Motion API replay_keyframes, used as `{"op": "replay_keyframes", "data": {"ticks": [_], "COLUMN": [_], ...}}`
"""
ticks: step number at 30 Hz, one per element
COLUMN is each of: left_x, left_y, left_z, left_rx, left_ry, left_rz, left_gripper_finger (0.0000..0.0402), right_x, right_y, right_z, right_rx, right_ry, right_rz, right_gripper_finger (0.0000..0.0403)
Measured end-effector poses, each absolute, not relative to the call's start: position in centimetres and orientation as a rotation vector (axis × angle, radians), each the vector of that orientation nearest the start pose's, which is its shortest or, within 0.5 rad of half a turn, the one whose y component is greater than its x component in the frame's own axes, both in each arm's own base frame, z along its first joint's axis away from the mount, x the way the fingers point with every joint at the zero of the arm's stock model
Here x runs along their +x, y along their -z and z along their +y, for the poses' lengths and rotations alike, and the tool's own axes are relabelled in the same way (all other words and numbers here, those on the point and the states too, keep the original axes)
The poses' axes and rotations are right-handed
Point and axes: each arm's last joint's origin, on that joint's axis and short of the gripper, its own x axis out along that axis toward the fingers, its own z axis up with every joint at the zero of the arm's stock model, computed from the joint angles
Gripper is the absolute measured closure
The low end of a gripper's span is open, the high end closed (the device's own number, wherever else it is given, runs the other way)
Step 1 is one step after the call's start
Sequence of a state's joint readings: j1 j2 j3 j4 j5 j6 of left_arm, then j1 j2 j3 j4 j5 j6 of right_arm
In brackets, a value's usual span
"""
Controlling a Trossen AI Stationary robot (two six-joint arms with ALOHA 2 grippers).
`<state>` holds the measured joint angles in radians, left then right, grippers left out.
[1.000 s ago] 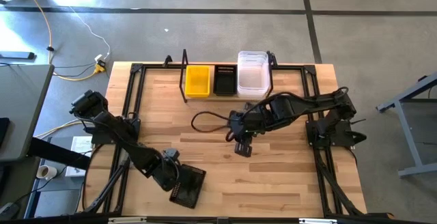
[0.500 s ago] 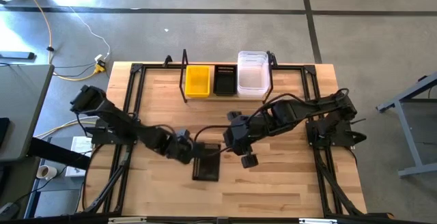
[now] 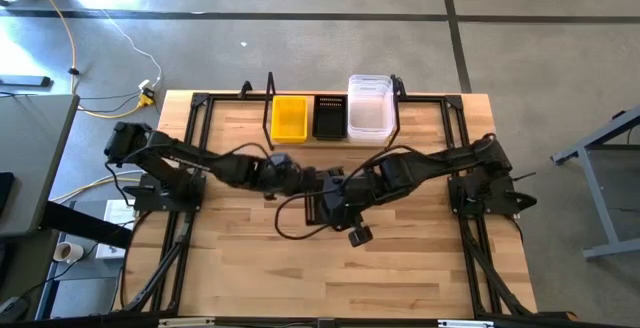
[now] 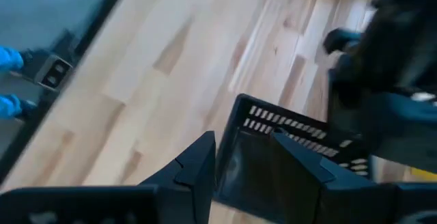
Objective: Stack baskets on shelf by color
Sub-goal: Stack the black bin on top of the black bin on the shelf
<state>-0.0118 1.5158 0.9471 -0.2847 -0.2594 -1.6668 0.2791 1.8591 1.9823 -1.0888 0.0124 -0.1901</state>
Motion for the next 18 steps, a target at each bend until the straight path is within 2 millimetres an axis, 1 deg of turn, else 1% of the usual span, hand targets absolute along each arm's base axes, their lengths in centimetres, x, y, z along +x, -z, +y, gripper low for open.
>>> {"op": "replay_keyframes", "data": {"ticks": [4,8,13,18], "left_x": [31.3,31.7,32.0,32.2], "left_y": [-22.7,-23.9,-25.0,-26.0], "left_z": [2.2,3.5,4.5,5.2], "left_rx": [-1.424,-1.413,-1.402,-1.386], "left_ry": [-0.844,-0.825,-0.802,-0.770], "left_rz": [0.406,0.379,0.365,0.364], "left_gripper_finger": [0.0396,0.0396,0.0397,0.0397], "right_x": [37.8,38.5,39.0,39.0], "right_y": [-35.2,-33.6,-32.5,-31.7], "right_z": [10.1,9.7,9.2,8.6], "right_rx": [-0.320,-0.338,-0.359,-0.382], "right_ry": [-0.322,-0.313,-0.275,-0.239], "right_rz": [1.011,1.084,1.139,1.219], "right_gripper_finger": [0.0279,0.0279,0.0279,0.0279]}}
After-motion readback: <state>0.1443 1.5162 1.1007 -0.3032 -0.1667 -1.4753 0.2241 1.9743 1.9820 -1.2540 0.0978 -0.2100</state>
